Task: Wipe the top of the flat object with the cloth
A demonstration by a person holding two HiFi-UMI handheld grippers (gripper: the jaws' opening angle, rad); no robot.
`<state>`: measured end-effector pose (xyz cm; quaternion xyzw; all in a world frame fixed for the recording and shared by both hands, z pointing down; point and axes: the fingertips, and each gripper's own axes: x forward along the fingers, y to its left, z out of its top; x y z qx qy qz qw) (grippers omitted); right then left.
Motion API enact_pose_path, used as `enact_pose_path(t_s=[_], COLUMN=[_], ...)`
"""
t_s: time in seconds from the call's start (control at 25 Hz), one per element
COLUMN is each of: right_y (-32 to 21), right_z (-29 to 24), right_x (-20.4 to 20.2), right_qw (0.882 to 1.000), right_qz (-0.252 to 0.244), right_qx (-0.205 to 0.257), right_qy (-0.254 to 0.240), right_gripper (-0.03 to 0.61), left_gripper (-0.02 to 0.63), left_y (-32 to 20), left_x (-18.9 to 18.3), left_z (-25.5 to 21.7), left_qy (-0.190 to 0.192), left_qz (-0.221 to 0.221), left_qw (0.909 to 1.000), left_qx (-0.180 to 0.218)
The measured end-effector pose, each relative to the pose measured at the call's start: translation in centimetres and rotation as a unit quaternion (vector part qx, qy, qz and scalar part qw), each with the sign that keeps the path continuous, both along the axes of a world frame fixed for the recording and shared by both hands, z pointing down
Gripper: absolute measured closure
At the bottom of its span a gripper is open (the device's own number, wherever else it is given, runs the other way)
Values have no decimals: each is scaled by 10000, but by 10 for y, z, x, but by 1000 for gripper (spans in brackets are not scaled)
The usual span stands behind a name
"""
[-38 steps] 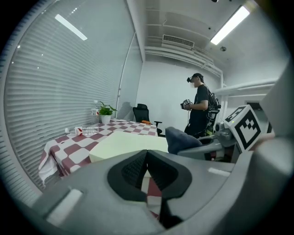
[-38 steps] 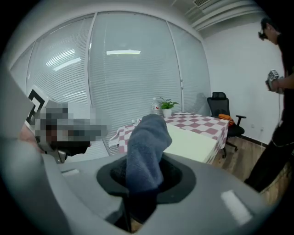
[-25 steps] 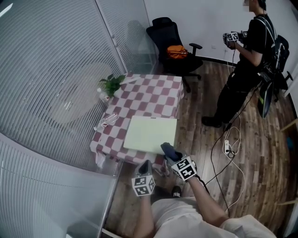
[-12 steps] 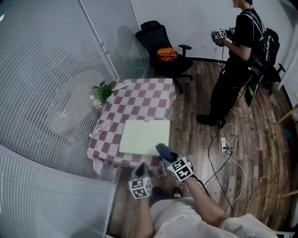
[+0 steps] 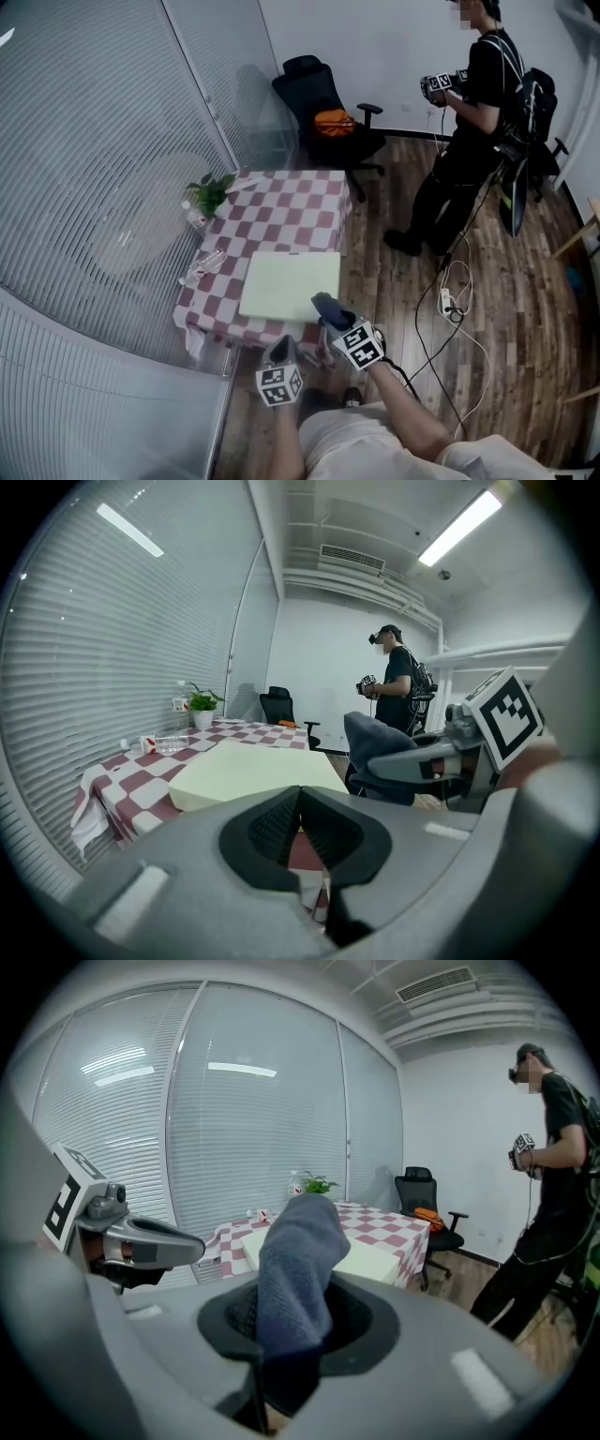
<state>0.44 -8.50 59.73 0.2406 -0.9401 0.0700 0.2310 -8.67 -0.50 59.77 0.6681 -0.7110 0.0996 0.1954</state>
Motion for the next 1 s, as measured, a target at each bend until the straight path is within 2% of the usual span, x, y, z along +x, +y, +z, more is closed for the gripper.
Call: enact_pose_path(t_s=[0.28, 0.52, 1.0], right_y=[5, 5, 1], right_z=[5, 6, 6], right_x=[2, 7, 11], right_qw=[9999, 9998, 9998], right_qz=[2, 22, -30], right_qx=[-59, -175, -170], right_qy=[85, -7, 24], right_gripper=[463, 463, 463], left_gripper=[606, 606, 606], left_y=[6, 9, -3], left_x=[-3, 3, -2], left_z=[-8, 4, -9], left_qy=[-5, 41, -73], left_qz=[-98, -25, -218], left_qw=[9999, 10000, 9996], left_qx=[94, -72, 147])
